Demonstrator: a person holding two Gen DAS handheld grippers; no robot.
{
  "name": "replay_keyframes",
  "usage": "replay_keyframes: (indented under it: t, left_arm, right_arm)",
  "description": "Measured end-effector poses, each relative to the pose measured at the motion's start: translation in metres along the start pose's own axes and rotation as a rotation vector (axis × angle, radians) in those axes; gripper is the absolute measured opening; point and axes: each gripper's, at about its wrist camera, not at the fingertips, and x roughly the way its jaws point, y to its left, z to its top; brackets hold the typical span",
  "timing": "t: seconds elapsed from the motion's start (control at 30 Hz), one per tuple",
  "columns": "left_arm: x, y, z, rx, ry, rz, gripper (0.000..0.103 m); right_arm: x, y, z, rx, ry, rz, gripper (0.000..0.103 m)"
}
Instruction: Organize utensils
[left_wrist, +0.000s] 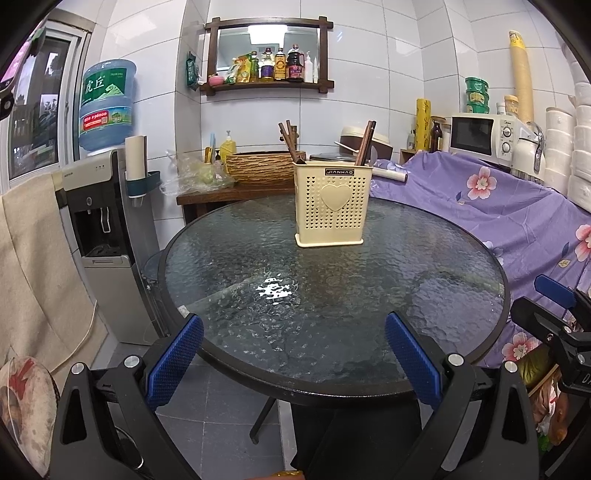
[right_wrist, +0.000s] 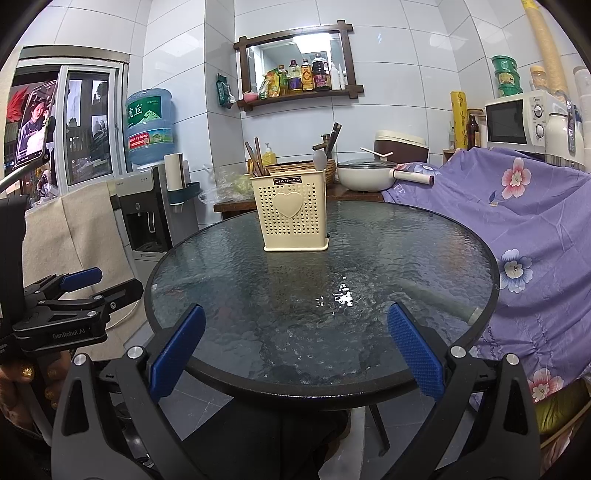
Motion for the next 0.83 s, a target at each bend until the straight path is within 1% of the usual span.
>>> replay_keyframes:
  t: [0.27,0.4,0.53,0.73,0.83]
  left_arm:
    - [-0.0008,0.0034,-0.0011,-0.024,-0.015,0.005,0.097]
    - [-0.0012,0.0052,-0.0016,-0.038,-0.023,-0.007,0.097]
    - [-0.0023,0.0036,-0.0032,-0.031,-0.037,0.004,0.097]
    - [-0.0023,-0.0007,-0.0030,-0.005,-0.028,-0.012,0.097]
    - [-0.0018,0.0039,-0.0032,-0.043,-0.023,-0.038,0.097]
  right_arm:
    - [-0.0001,0.0004,-0.0002,0.001,0.001,0.000,0.097]
    - [0.0000,0.0003,-0.0002,-0.001,0.001,0.000,0.097]
    - [0.0001,0.0007,-0.0009,0.000,0.002,0.001,0.097]
    - [0.0010,-0.0009,0.0014,-0.003,0.002,0.005,0.097]
    - [0.0007,-0.0004,0.0014,0.000,0.004,0.005,0.097]
